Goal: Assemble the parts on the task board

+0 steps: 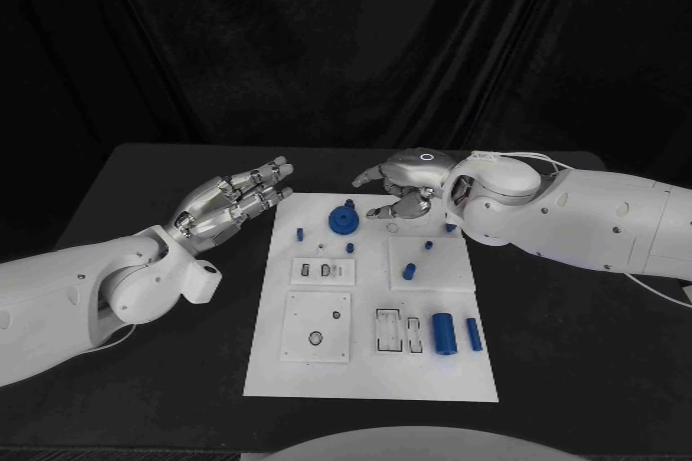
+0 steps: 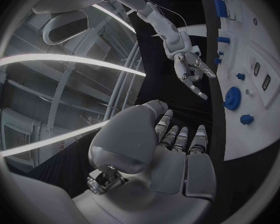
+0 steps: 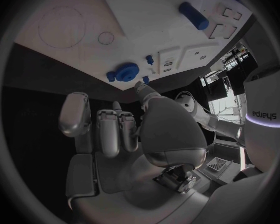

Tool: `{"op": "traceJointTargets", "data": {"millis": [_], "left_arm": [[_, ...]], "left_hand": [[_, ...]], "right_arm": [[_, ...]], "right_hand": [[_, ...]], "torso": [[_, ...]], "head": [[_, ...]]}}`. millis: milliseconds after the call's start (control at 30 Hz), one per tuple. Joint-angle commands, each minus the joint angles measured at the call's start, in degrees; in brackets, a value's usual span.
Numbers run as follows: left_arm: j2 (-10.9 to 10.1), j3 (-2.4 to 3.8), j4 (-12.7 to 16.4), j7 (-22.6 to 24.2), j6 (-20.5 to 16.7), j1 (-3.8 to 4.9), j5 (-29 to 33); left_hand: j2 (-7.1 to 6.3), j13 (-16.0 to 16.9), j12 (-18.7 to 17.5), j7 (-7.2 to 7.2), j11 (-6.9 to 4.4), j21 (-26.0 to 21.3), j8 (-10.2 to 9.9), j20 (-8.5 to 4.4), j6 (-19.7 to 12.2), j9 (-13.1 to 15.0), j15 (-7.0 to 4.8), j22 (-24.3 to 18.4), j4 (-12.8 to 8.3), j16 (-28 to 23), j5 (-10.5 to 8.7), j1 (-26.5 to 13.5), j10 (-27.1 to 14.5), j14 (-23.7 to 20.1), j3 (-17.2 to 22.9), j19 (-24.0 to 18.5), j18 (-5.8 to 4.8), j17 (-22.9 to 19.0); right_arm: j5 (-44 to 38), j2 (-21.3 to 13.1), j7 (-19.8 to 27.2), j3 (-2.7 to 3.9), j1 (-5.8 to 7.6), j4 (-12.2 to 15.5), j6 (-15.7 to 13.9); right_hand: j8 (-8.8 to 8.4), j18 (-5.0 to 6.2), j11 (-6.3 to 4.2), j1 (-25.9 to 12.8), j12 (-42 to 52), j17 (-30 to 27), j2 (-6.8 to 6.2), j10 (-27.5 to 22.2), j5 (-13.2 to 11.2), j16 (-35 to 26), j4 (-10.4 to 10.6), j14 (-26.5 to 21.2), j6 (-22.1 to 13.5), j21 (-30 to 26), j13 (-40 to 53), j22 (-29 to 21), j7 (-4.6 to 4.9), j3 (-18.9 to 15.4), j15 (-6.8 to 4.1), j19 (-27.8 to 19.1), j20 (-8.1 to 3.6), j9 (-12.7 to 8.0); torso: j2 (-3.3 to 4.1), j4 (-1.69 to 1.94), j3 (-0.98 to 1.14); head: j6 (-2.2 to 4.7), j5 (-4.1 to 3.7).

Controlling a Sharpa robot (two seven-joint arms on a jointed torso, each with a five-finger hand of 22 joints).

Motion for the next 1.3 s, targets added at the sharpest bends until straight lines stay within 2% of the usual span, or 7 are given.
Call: {"op": "traceJointTargets", "data": {"millis": [33, 167, 333, 467, 833, 1000, 1300], "left_arm": [[0.0, 0.05, 0.0, 5.3, 0.7, -0.05, 0.1], [0.0, 0.04, 0.0, 5.2, 0.7, -0.07, 0.1], [0.1, 0.04, 0.0, 5.2, 0.8, -0.07, 0.1], [0.2, 0.04, -0.1, 5.2, 0.9, -0.07, 0.1], [0.4, 0.04, -0.2, 5.1, 1.0, -0.08, 0.1], [0.6, 0.04, -0.4, 5.1, 1.1, -0.08, 0.1], [0.7, 0.04, -0.6, 5.0, 1.2, -0.11, 0.1]], "left_hand": [[-0.13, 0.0, 0.3, 0.41, 0.52, 0.2, 0.2, 0.48, -0.2, 0.0, 0.3, 0.1, -0.1, -0.2, 0.28, -0.3, 0.0, 0.0, 0.4, 0.0, 1.08, -0.1], [-0.13, 0.0, 0.3, 0.41, 0.52, 0.2, 0.2, 0.48, -0.2, 0.0, 0.3, 0.1, -0.1, -0.2, 0.28, -0.3, 0.0, 0.0, 0.4, 0.0, 1.08, -0.1], [-0.13, 0.0, 0.3, 0.41, 0.52, 0.2, 0.2, 0.48, -0.2, 0.0, 0.3, 0.1, -0.1, -0.2, 0.28, -0.3, 0.0, 0.0, 0.4, 0.0, 1.08, -0.1], [-0.13, 0.0, 0.3, 0.41, 0.52, 0.2, 0.2, 0.48, -0.2, 0.0, 0.3, 0.1, -0.1, -0.2, 0.28, -0.3, 0.0, 0.0, 0.4, 0.0, 1.08, -0.1], [-0.13, 0.0, 0.3, 0.41, 0.52, 0.2, 0.2, 0.48, -0.2, 0.0, 0.3, 0.1, -0.1, -0.2, 0.28, -0.3, 0.0, 0.0, 0.4, 0.0, 1.08, -0.1], [-0.13, 0.0, 0.3, 0.41, 0.52, 0.2, 0.2, 0.48, -0.2, 0.0, 0.3, 0.1, -0.1, -0.2, 0.28, -0.3, 0.0, 0.0, 0.4, 0.0, 1.08, -0.1], [-0.12, 0.1, 0.3, 0.47, 0.59, 0.2, 0.2, 0.55, -0.2, 0.0, 0.38, 0.1, -0.1, -0.2, 0.26, -0.3, 0.0, 0.0, 0.5, 0.0, 1.08, -0.1]], "right_arm": [[0.2, 0.7, -1.3, 0.02, -0.14, -0.8, 4.1], [0.2, 1.6, -1.2, 0.02, -0.54, -1.8, 5.0], [0.2, 2.8, -1.0, 0.02, -1.09, -3.1, 5.6], [0.2, 3.9, -0.8, 0.02, -1.53, -4.1, 6.1], [0.2, 5.5, -0.5, 0.02, -2.0, -5.3, 7.2], [0.2, 5.7, -0.7, 0.02, -2.04, -5.5, 7.7], [0.2, 5.6, -0.9, 0.02, -2.1, -5.5, 7.8]], "right_hand": [[-0.22, -0.08, -0.28, -0.2, 0.3, 12.8, 0.16, 6.0, -0.3, 0.4, 0.3, 5.1, -0.1, 0.3, 15.1, 5.4, -0.22, -0.2, -0.19, 0.5, -0.1, 0.0], [-0.27, -0.08, -0.34, -0.1, 0.3, 12.8, 0.16, 6.0, -0.4, 0.4, 0.2, 5.1, -0.2, 0.3, 15.1, 5.5, -0.31, -0.2, -0.23, 0.5, -0.12, -0.1], [-0.31, -0.07, -0.42, 0.1, 0.3, 12.8, 0.14, 6.0, -0.4, 0.4, 0.0, 5.1, -0.3, 0.3, 15.1, 5.5, -0.4, -0.2, -0.29, 0.5, -0.16, -0.2], [-0.33, -0.06, -0.46, 0.3, 0.3, 12.8, 0.2, 6.0, -0.4, 0.4, -0.1, 5.1, -0.2, 0.2, 15.1, 5.5, -0.44, -0.2, -0.33, 0.5, -0.19, -0.3], [-0.29, 0.05, -0.58, 0.5, 0.2, 12.6, 0.35, 5.8, -0.2, 0.1, -0.2, 5.0, 0.4, -0.3, 15.0, 5.3, -0.66, -0.1, -0.4, 0.3, -0.24, -0.2], [1.63, 0.12, -0.71, 0.9, 0.0, 12.3, 0.75, 5.6, -0.7, -0.1, -0.5, 4.9, 9.3, -0.9, 14.7, 5.4, -0.71, -0.5, -0.57, 0.1, -0.44, 1.1], [3.41, 0.08, 0.09, 0.8, 0.0, 12.3, 1.15, 5.6, -0.6, -0.1, -0.4, 4.9, 14.9, -1.2, 14.8, 5.7, 0.38, -0.9, 0.01, 0.2, -0.05, 1.6]], "torso": [[0.07, -0.06, -0.1], [0.08, -0.24, -0.12], [0.23, 0.12, 0.08], [0.25, 0.27, 0.07], [0.17, 0.08, -0.11], [0.19, 0.09, -0.03], [0.1, -0.16, -0.07]], "head": [[-0.03, 0.15], [-0.12, 0.34], [0.07, -0.1], [0.1, -0.26], [0.02, -0.03], [0.0, -0.28], [-0.05, 0.13]]}}
